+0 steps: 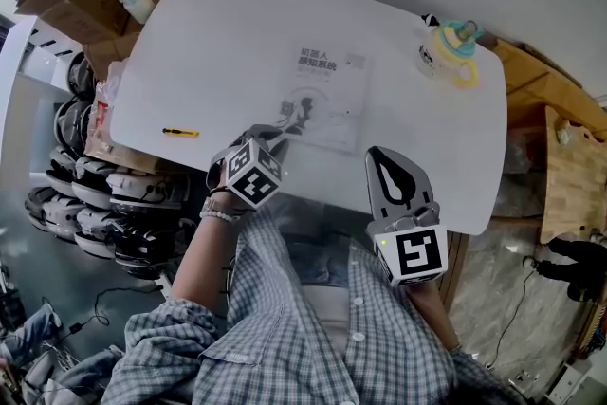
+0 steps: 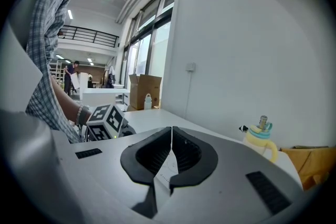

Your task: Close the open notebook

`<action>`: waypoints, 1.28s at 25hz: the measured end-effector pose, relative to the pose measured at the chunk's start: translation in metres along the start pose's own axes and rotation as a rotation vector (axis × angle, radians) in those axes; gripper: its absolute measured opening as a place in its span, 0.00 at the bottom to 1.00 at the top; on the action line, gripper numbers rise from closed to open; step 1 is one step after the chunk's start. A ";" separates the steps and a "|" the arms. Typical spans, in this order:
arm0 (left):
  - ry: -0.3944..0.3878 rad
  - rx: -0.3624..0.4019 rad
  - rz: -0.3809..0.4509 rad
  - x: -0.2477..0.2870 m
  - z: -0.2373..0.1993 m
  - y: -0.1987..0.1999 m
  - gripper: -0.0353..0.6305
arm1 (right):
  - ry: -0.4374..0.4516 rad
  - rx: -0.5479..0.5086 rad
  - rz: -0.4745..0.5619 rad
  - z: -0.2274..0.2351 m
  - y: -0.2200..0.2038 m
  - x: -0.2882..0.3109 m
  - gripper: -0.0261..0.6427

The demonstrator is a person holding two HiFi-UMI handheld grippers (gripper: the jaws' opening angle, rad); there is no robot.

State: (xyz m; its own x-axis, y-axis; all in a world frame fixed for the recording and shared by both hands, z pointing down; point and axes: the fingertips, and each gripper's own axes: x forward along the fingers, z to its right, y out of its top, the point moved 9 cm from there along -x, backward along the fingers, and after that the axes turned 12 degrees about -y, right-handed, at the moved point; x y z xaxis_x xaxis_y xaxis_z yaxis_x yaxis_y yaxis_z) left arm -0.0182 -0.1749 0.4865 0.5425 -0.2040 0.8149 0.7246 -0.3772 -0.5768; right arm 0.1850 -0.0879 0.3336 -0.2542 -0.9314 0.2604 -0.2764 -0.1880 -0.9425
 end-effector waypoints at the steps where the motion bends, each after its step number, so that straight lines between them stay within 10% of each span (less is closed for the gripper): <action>1: 0.010 -0.016 0.036 -0.006 -0.001 0.001 0.14 | -0.002 -0.003 0.003 0.000 0.000 -0.001 0.07; 10: 0.067 -0.084 0.332 -0.059 -0.001 0.021 0.06 | -0.035 -0.008 0.027 0.006 0.003 -0.009 0.07; 32: 0.112 0.043 0.714 -0.180 0.062 0.070 0.06 | -0.113 -0.091 0.183 0.023 0.044 -0.029 0.07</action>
State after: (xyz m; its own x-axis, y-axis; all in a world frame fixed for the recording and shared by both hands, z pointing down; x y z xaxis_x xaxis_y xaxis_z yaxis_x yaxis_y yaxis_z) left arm -0.0383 -0.1082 0.2962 0.8444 -0.4798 0.2383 0.2273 -0.0818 -0.9704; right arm 0.2016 -0.0767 0.2799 -0.2034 -0.9774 0.0567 -0.3188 0.0114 -0.9477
